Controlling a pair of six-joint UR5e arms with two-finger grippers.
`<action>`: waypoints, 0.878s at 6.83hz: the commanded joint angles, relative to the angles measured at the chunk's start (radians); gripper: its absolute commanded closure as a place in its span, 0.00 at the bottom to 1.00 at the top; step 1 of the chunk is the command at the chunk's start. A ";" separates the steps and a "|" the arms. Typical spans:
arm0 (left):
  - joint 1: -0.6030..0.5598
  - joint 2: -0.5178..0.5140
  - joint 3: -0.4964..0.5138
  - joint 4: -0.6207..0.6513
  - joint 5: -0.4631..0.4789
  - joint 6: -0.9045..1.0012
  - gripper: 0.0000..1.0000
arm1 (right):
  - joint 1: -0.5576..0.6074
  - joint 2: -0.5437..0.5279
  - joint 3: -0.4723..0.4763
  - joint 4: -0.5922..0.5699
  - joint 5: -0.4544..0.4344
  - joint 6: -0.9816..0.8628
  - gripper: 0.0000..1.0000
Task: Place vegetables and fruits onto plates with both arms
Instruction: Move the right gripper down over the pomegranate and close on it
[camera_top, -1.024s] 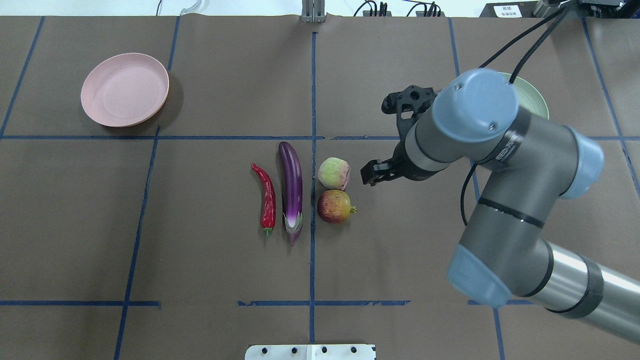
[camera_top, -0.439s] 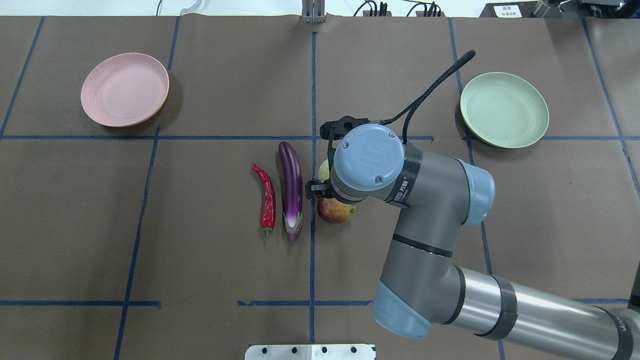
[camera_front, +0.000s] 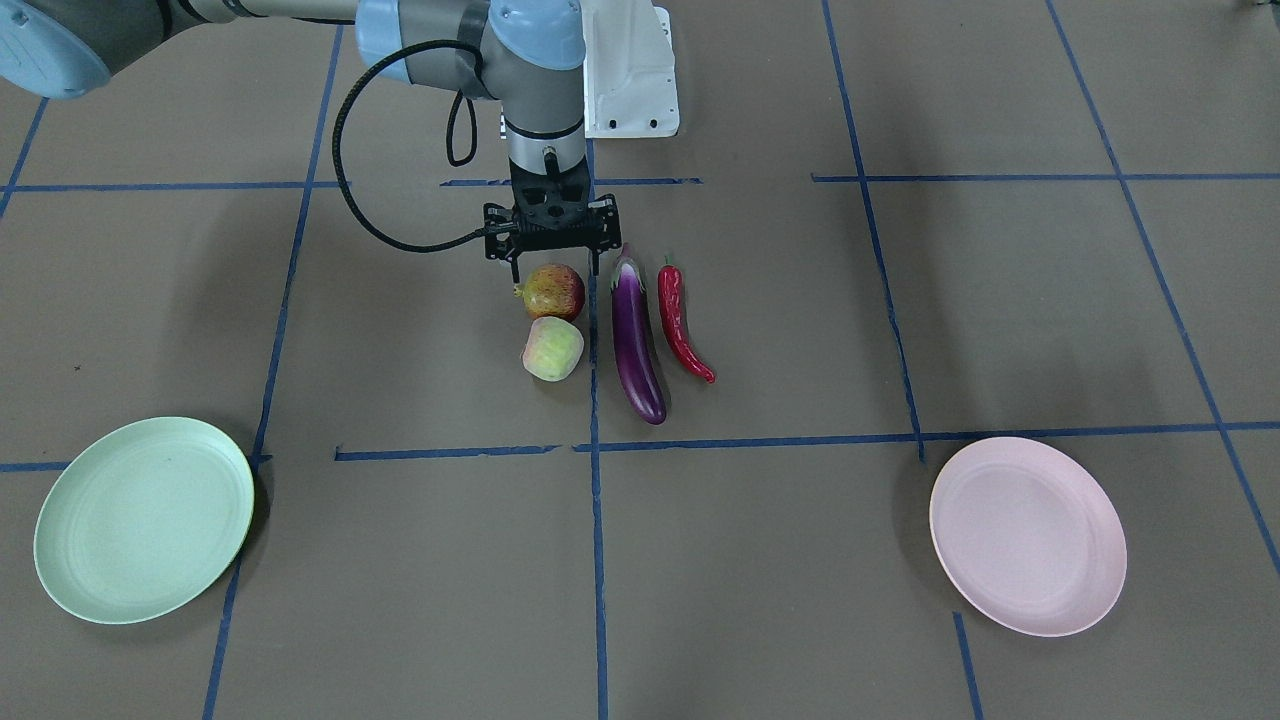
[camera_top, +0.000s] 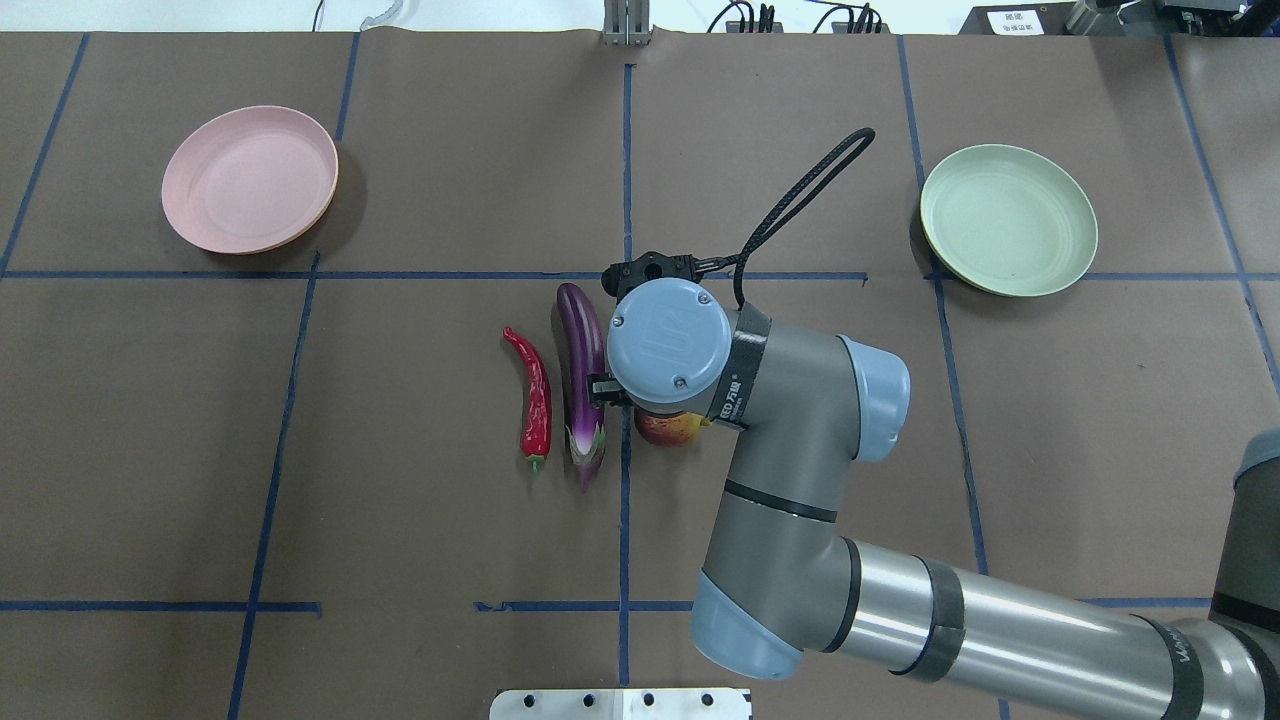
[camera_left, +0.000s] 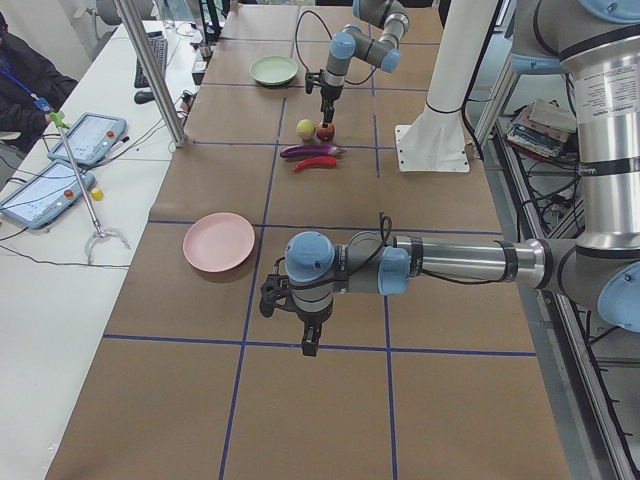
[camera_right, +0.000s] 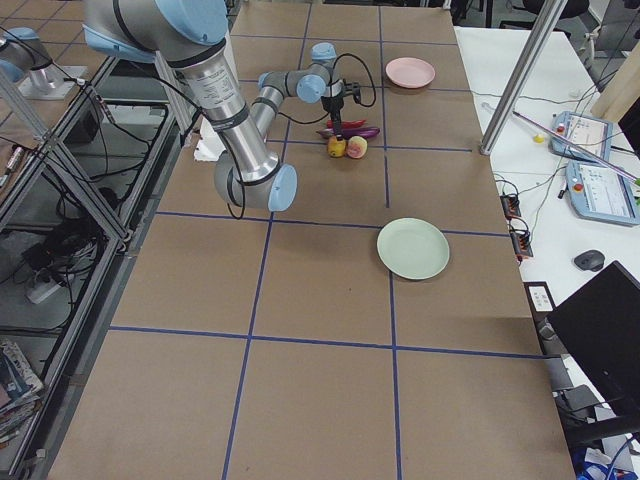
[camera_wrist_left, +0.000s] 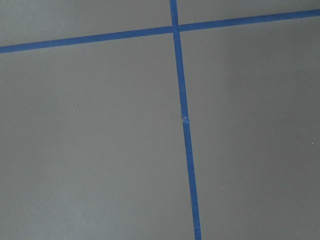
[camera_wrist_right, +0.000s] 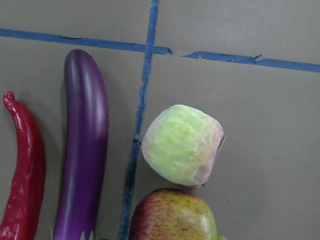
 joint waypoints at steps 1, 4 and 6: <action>0.000 0.000 0.002 0.001 0.000 0.000 0.00 | -0.022 0.008 -0.053 0.000 -0.036 -0.001 0.01; 0.002 0.000 0.003 0.001 0.000 0.000 0.00 | -0.032 0.014 -0.093 0.002 -0.042 -0.001 0.35; 0.002 0.005 0.003 0.003 0.000 0.000 0.00 | -0.030 0.040 -0.069 -0.001 -0.031 0.001 0.98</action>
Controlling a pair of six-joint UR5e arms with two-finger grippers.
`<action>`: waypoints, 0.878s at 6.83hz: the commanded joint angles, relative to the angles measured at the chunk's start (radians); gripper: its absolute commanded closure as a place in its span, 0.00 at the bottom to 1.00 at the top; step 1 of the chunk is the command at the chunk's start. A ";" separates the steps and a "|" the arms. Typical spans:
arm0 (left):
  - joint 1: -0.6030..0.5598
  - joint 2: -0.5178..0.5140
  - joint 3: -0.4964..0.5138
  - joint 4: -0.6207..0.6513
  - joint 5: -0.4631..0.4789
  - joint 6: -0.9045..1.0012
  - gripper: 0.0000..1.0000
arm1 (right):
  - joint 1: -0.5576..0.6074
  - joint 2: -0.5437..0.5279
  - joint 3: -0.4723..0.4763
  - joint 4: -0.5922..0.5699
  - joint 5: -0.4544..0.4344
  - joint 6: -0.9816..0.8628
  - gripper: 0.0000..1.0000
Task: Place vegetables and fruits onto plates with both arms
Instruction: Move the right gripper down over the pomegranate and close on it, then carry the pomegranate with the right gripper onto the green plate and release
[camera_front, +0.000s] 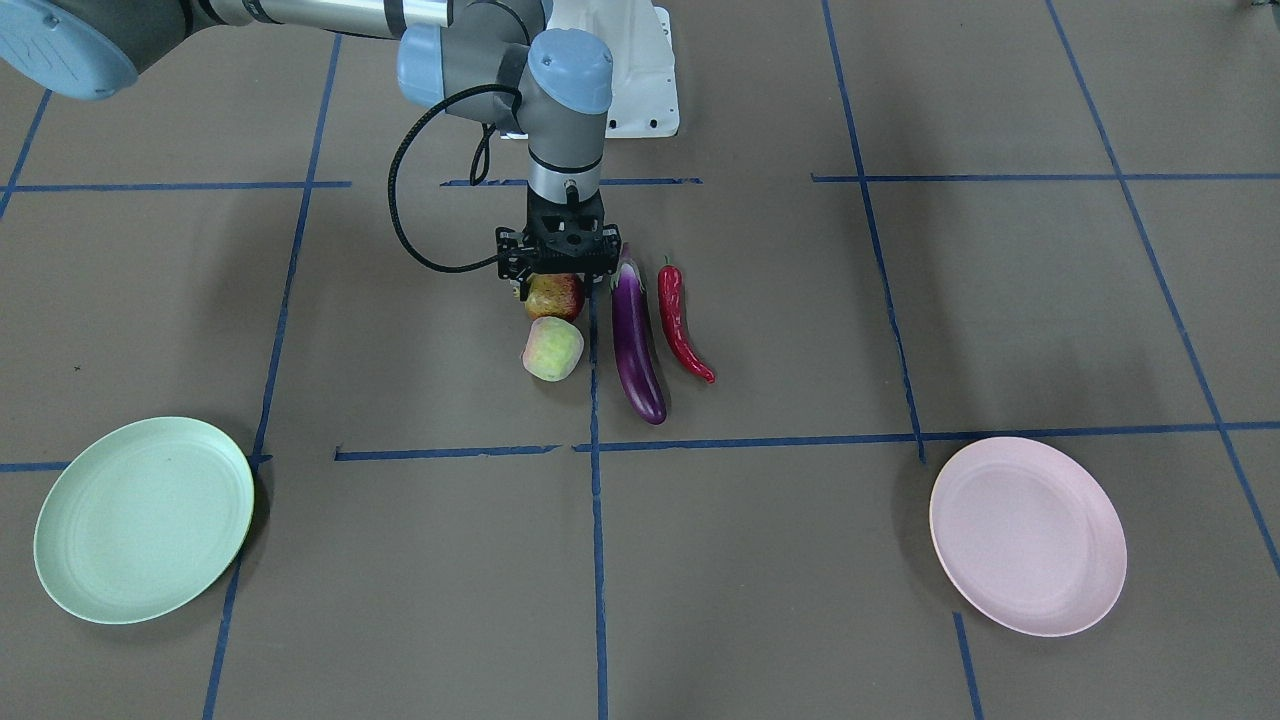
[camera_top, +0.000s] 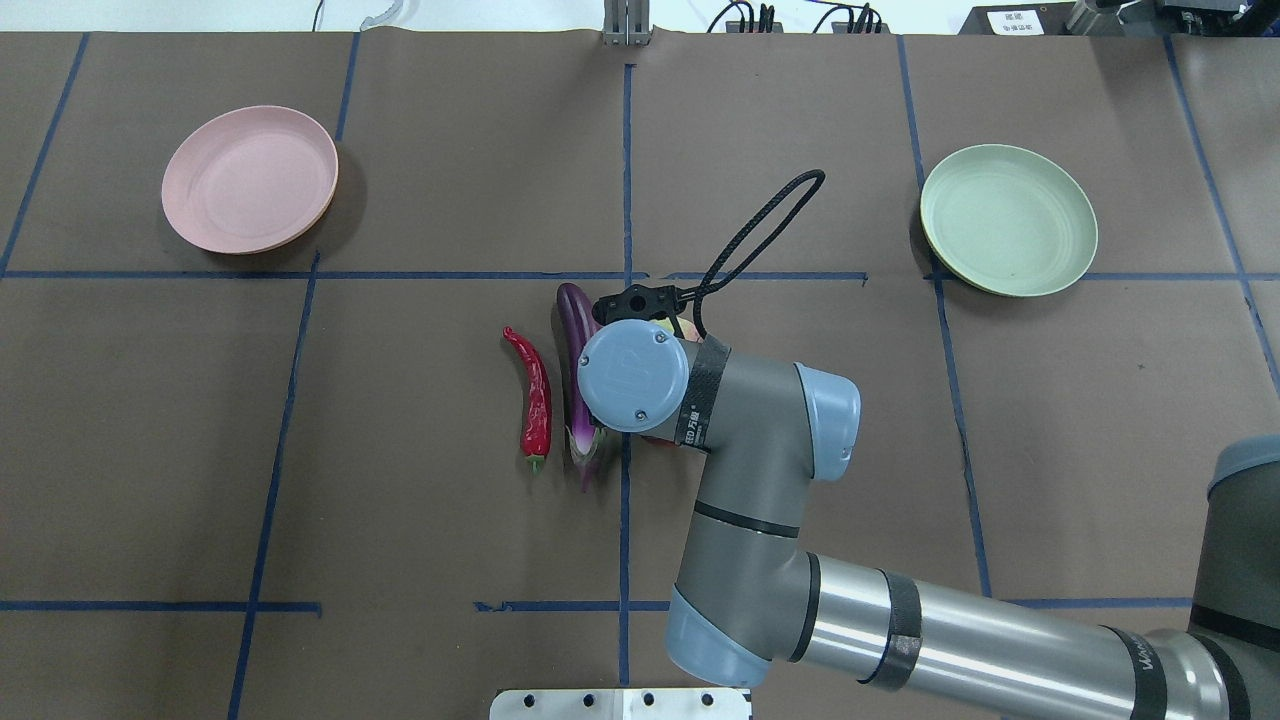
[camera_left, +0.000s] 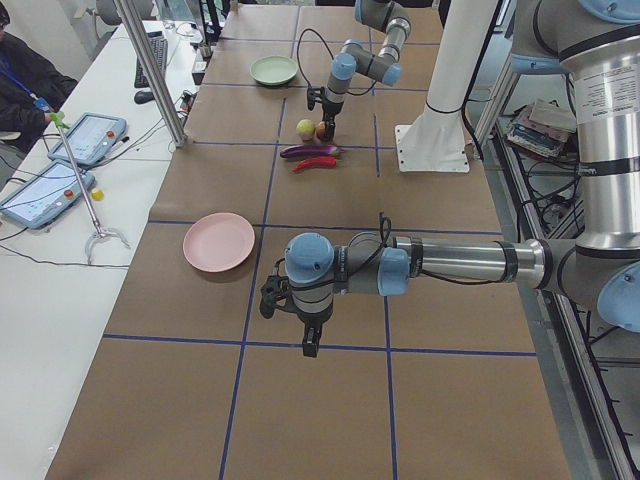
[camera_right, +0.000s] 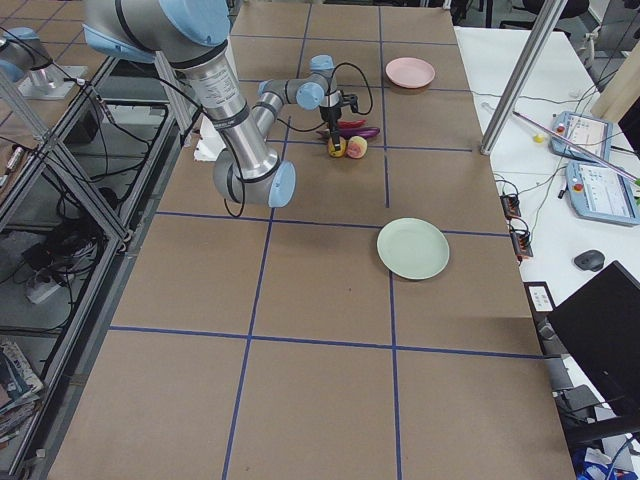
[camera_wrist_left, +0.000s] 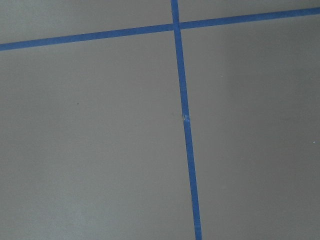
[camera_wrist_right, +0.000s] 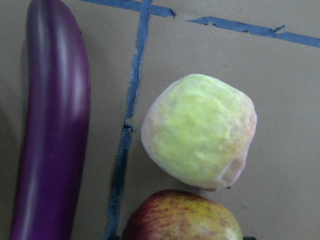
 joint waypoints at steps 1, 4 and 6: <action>0.000 0.005 0.000 0.001 0.000 0.000 0.00 | 0.013 0.005 0.081 -0.016 0.013 -0.003 1.00; 0.000 0.006 -0.001 -0.001 -0.002 0.000 0.00 | 0.222 -0.032 0.175 -0.084 0.236 -0.134 1.00; 0.000 0.006 -0.003 -0.002 -0.003 0.000 0.00 | 0.406 -0.125 0.163 -0.082 0.354 -0.430 1.00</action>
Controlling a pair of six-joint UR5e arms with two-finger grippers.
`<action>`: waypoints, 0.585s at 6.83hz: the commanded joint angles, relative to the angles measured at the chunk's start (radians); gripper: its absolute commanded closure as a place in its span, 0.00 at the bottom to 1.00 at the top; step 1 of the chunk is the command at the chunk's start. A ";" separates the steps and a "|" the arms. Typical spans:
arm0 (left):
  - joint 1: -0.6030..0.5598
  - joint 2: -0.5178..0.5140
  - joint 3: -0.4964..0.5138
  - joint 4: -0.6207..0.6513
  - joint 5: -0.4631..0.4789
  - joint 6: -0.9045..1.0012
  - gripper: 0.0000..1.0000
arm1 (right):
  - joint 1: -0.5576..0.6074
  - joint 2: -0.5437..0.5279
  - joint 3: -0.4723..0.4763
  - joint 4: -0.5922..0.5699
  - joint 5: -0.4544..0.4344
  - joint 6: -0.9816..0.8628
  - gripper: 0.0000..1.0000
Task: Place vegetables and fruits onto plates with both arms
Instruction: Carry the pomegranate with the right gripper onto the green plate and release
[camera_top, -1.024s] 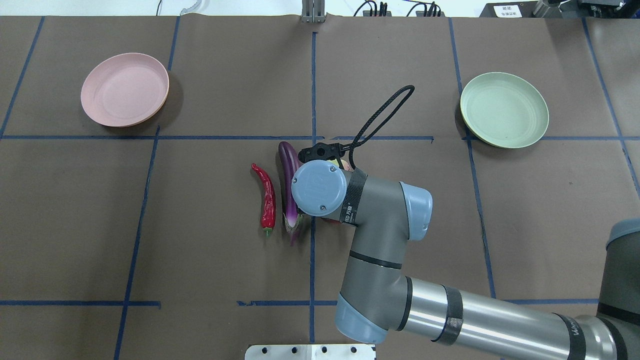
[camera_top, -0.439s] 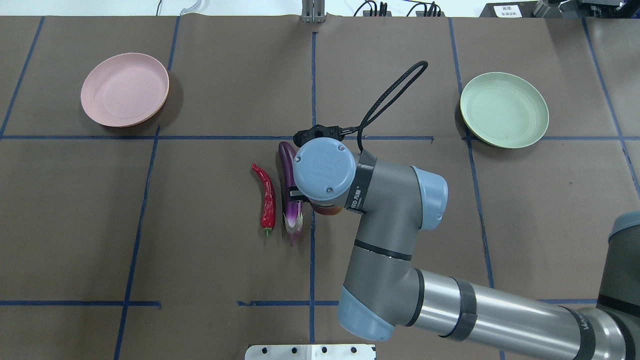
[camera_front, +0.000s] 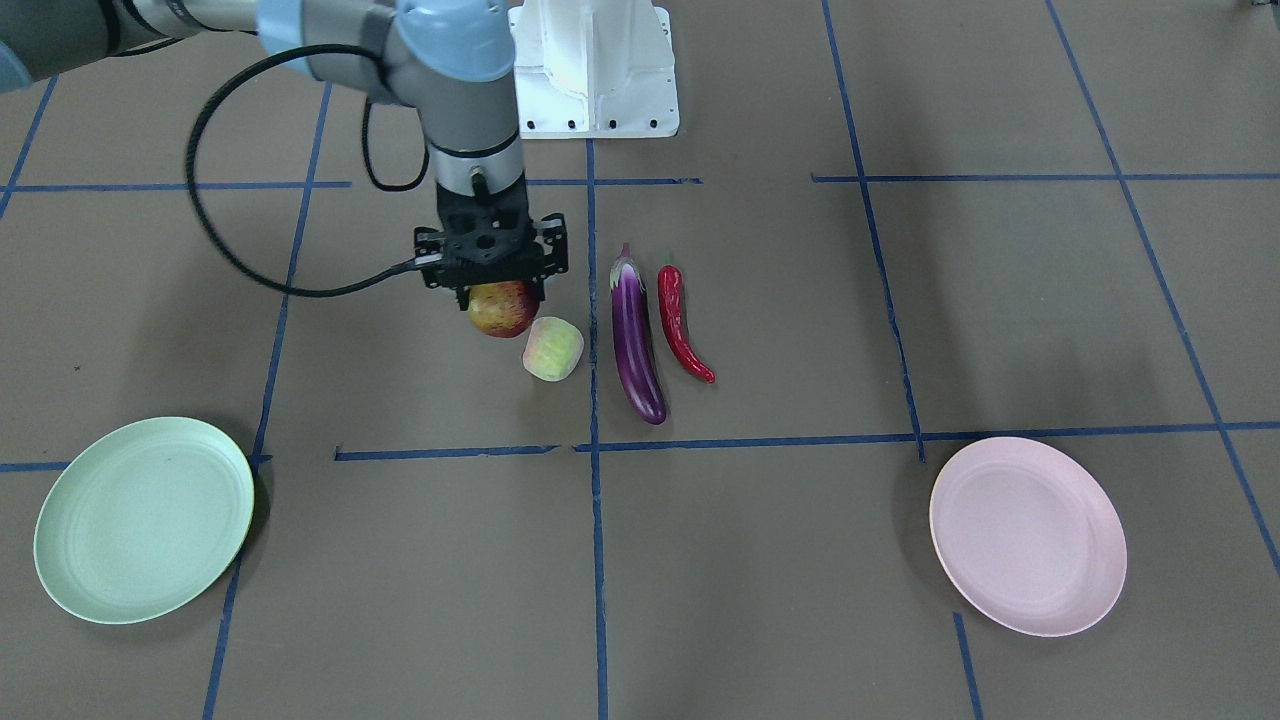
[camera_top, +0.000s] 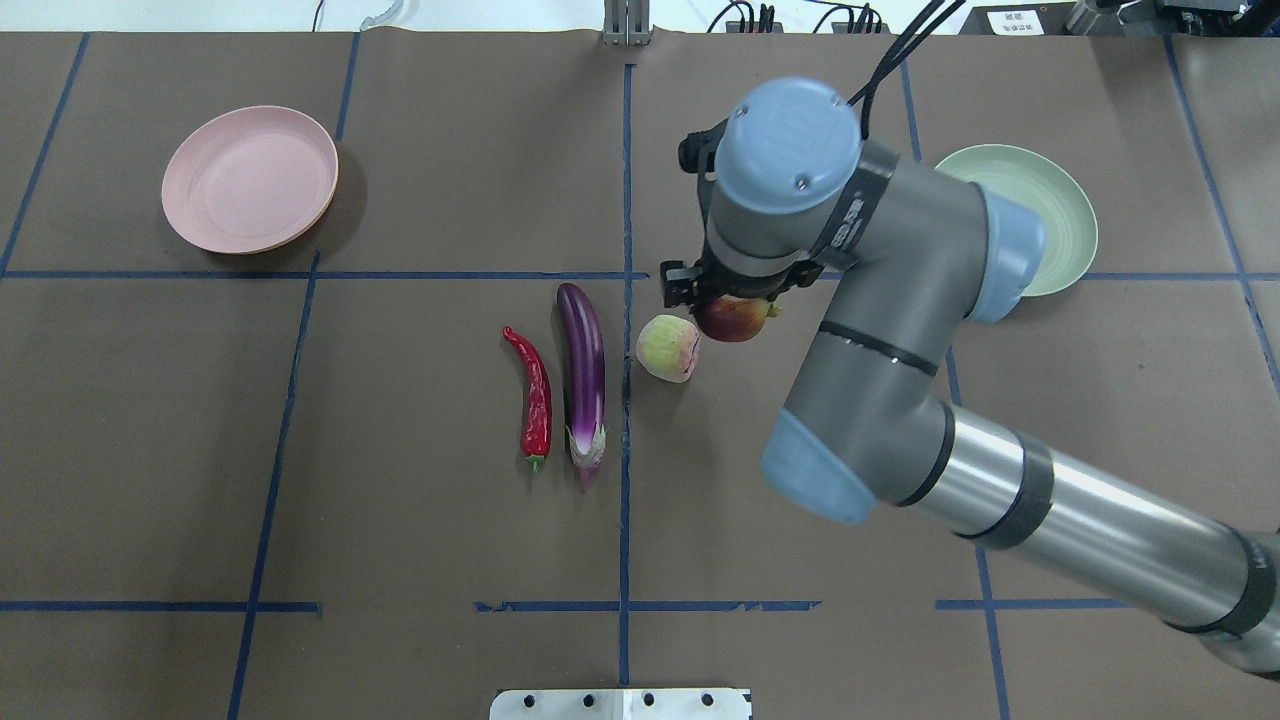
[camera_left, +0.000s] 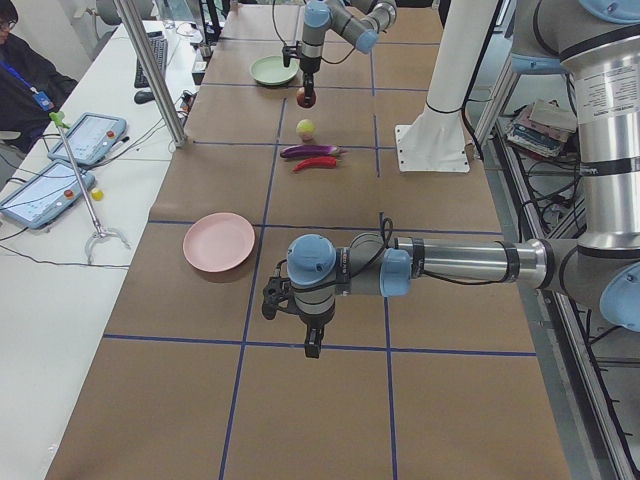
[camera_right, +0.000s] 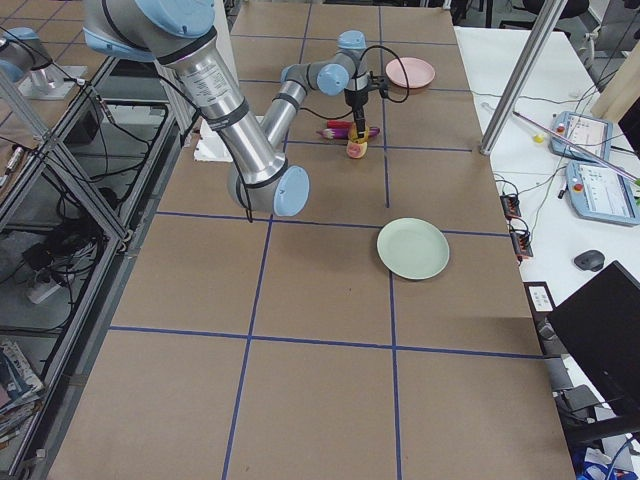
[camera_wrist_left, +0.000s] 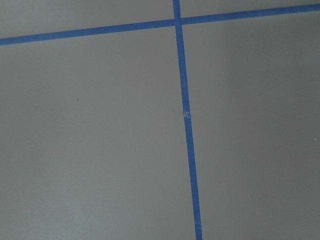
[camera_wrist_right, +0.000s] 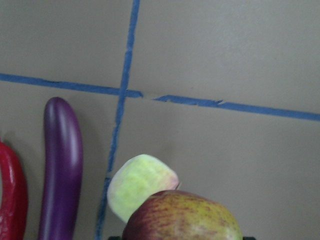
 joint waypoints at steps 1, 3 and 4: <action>0.000 0.000 0.000 -0.004 -0.001 0.000 0.00 | 0.205 -0.116 -0.046 0.072 0.159 -0.300 1.00; 0.000 0.000 0.000 -0.001 -0.001 0.000 0.00 | 0.369 -0.252 -0.249 0.388 0.314 -0.530 1.00; 0.000 0.000 0.000 -0.001 -0.001 0.000 0.00 | 0.423 -0.280 -0.350 0.451 0.352 -0.651 1.00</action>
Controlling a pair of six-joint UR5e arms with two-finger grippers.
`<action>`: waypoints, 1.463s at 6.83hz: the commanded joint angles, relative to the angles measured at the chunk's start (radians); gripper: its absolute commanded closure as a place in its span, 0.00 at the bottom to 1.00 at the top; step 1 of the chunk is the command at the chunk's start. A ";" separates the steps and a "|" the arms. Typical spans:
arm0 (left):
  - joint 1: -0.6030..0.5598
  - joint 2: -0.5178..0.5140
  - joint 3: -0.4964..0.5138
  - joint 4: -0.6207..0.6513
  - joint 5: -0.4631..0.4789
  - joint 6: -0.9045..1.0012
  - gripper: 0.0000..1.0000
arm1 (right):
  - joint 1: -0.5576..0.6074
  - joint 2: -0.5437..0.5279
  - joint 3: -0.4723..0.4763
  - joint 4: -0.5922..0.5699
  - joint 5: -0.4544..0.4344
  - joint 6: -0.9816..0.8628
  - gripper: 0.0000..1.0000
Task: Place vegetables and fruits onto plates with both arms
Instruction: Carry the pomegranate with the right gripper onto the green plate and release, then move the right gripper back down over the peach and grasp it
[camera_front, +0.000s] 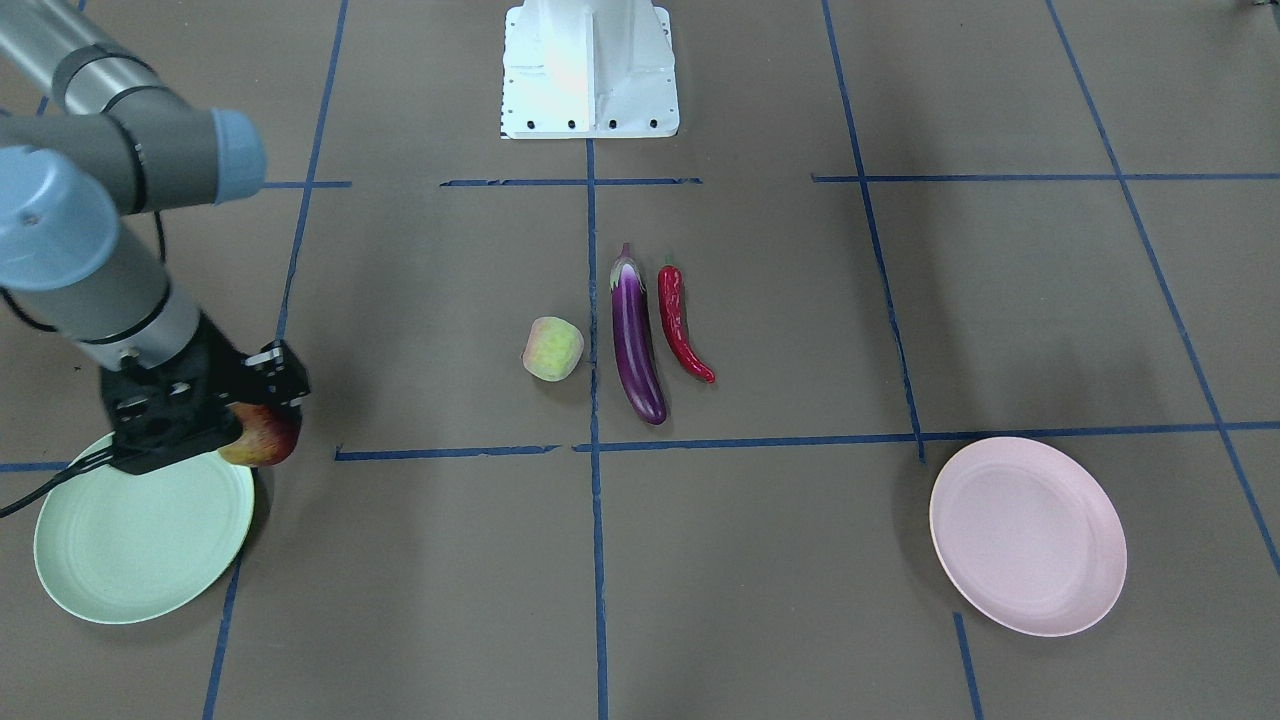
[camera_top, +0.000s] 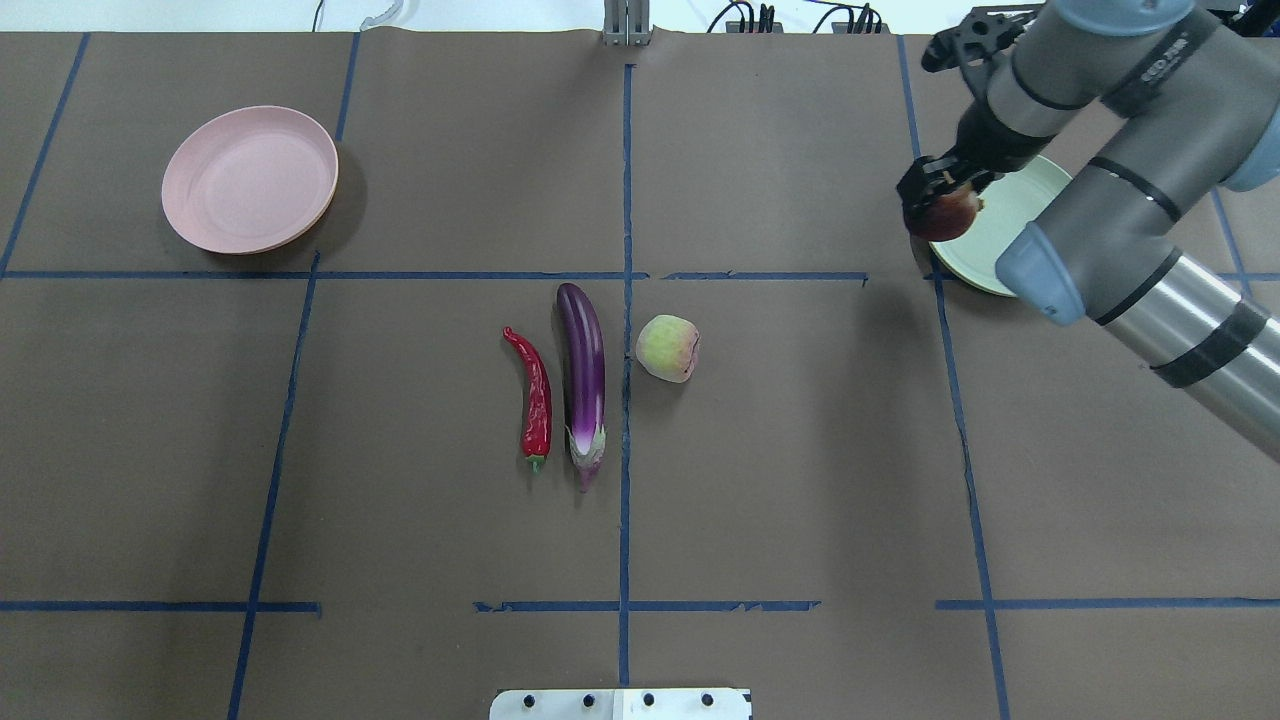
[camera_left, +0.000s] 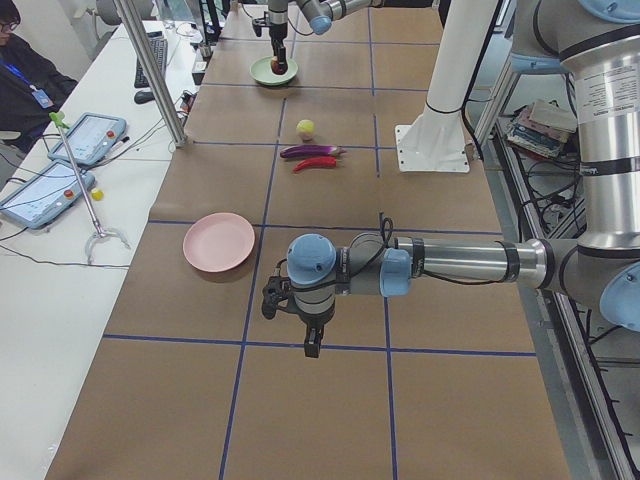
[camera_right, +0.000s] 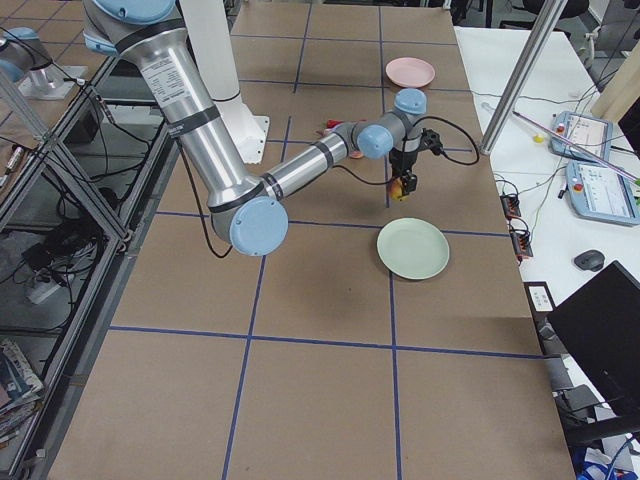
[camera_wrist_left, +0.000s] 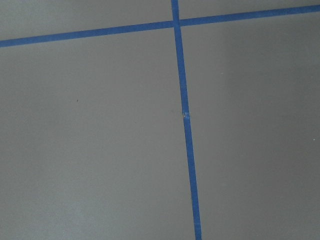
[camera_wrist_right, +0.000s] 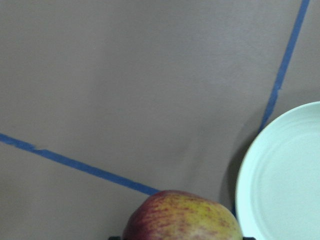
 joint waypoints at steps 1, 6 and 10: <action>0.000 0.000 0.000 0.002 0.000 0.000 0.00 | 0.090 -0.072 -0.174 0.131 0.066 -0.197 0.92; 0.000 0.000 -0.003 -0.006 0.000 0.000 0.00 | 0.084 -0.033 -0.112 0.120 0.079 -0.144 0.00; 0.000 0.000 0.000 -0.002 0.000 0.000 0.00 | -0.207 0.152 0.009 0.119 -0.064 0.463 0.00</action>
